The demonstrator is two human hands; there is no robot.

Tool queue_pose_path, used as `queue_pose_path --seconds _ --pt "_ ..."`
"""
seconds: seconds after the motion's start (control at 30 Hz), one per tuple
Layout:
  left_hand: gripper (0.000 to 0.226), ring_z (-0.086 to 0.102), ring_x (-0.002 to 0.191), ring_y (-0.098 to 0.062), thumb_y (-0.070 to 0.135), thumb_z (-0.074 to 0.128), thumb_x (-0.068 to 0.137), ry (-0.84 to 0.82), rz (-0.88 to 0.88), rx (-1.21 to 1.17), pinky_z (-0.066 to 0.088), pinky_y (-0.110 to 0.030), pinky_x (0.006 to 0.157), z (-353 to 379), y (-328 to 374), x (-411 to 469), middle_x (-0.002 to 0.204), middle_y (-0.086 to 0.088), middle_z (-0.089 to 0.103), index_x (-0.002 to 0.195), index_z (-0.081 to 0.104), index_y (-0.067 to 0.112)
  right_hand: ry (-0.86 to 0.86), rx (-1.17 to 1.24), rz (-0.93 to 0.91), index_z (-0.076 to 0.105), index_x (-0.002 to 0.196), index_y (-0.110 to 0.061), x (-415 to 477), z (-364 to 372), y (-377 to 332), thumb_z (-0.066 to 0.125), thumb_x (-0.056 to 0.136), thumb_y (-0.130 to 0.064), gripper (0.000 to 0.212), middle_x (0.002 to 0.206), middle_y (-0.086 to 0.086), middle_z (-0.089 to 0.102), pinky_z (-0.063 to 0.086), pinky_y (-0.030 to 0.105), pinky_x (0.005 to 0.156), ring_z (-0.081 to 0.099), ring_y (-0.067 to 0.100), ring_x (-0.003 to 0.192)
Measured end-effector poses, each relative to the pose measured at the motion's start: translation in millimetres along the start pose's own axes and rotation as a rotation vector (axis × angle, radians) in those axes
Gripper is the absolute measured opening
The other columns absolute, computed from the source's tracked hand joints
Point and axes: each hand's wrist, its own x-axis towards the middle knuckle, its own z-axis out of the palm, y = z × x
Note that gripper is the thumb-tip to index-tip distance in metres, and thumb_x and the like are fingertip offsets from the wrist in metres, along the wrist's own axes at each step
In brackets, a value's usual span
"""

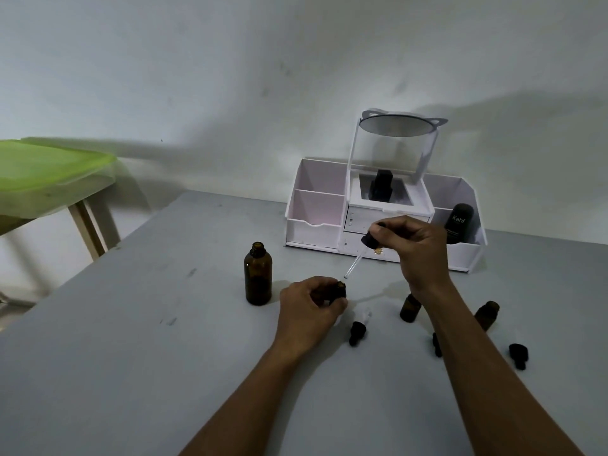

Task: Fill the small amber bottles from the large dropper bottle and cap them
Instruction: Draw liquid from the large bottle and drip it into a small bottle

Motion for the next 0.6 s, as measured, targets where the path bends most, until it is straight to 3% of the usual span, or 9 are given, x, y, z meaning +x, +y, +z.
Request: queue_pose_path --seconds 0.2,0.6 --pt "0.037 0.066 0.086 0.003 0.02 0.079 0.077 -0.004 0.011 0.003 0.048 -0.004 0.077 0.1 -0.5 -0.4 0.103 0.006 0.072 0.112 0.07 0.018 -0.017 -0.032 0.008 0.076 0.076 -0.029 0.2 0.9 -1.7 0.079 0.081 -0.006 0.024 0.071 -0.015 0.075 0.057 0.021 0.074 0.073 0.015 0.076" --pt "0.036 0.067 0.088 0.002 0.021 0.079 0.077 -0.005 0.007 -0.002 0.05 -0.007 0.08 0.3 -0.5 0.3 0.103 0.007 0.072 0.112 0.07 0.02 -0.025 -0.042 -0.009 0.075 0.072 -0.033 -0.9 1.1 -2.8 0.079 0.08 -0.004 0.03 0.07 -0.017 0.075 0.057 0.026 0.078 0.071 0.007 0.073"
